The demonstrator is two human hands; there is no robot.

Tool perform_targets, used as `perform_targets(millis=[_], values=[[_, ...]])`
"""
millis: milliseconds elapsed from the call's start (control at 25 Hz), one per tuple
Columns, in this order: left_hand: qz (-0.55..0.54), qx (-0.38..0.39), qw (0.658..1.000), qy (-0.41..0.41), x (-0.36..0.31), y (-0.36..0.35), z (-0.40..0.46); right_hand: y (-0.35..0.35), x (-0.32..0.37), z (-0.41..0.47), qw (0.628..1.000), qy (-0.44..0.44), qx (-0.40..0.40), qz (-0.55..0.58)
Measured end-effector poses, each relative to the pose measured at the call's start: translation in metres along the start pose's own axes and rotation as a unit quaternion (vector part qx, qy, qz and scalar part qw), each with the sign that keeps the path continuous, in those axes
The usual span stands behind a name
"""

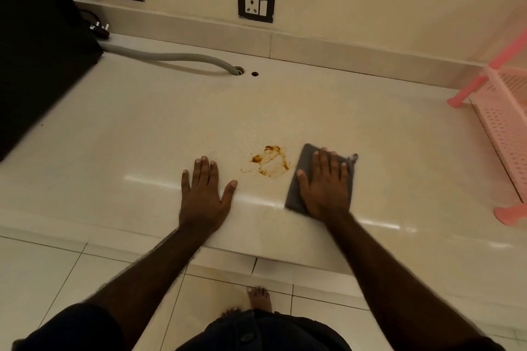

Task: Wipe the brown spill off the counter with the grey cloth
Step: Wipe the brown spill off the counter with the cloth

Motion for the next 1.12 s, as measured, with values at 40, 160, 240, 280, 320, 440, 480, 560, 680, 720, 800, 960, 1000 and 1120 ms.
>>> perform_targets(millis=[40, 160, 240, 280, 320, 440, 480, 560, 680, 720, 800, 960, 1000, 1120], values=[[-0.002, 0.000, 1.000, 0.001, 0.000, 0.001, 0.000, -0.006, 0.013, -0.014, 0.999, 0.039, 0.000, 0.002], [-0.006, 0.009, 1.000, 0.001, 0.000, 0.000, 0.001, -0.022, 0.029, -0.057, 0.990, 0.139, 0.030, 0.007], [-0.006, 0.014, 1.000, 0.003, 0.001, 0.001, 0.001, -0.021, 0.010, -0.069, 0.988, 0.152, 0.026, 0.006], [-0.005, 0.019, 1.000, 0.004, 0.001, 0.001, 0.002, -0.014, -0.007, -0.070, 0.992, 0.128, 0.009, 0.005], [-0.003, 0.024, 1.000, 0.004, 0.000, 0.001, 0.002, -0.006, -0.027, -0.068, 0.996, 0.087, -0.010, 0.002], [-0.004, 0.036, 0.999, 0.004, 0.000, 0.001, 0.003, 0.007, -0.069, -0.056, 1.000, -0.024, -0.012, -0.007], [-0.001, 0.039, 0.999, 0.002, 0.000, 0.001, 0.004, 0.007, -0.068, -0.053, 0.999, -0.040, -0.004, -0.009], [0.005, 0.027, 1.000, 0.004, 0.006, 0.005, 0.007, 0.003, -0.047, -0.053, 0.999, -0.033, -0.004, -0.002], [0.020, 0.010, 0.999, 0.031, 0.028, 0.012, 0.011, -0.014, 0.015, -0.066, 0.998, 0.063, 0.006, 0.001], [0.026, 0.013, 0.999, 0.042, 0.035, 0.012, 0.012, -0.021, 0.038, -0.071, 0.996, 0.092, 0.019, 0.003], [0.033, 0.018, 0.998, 0.055, 0.043, 0.010, 0.011, -0.035, 0.081, -0.075, 0.989, 0.144, 0.039, 0.012], [0.026, 0.018, 0.998, 0.054, 0.043, 0.007, 0.011, -0.046, 0.129, -0.074, 0.967, 0.246, 0.062, 0.010], [0.024, 0.018, 0.998, 0.055, 0.044, 0.006, 0.012, -0.045, 0.127, -0.072, 0.965, 0.256, 0.063, 0.008], [0.014, 0.010, 0.998, 0.056, 0.046, 0.007, 0.012, -0.028, 0.086, -0.055, 0.978, 0.204, 0.037, 0.009]])
Point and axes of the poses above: each hand's wrist, its own z-axis towards the middle knuckle, its own y-axis out of the back of the hand, x = y × z, the point moved 7 cm from there along z, towards the middle knuckle, and after that the axes turned 3 degrees about z, right-handed, at the moved point
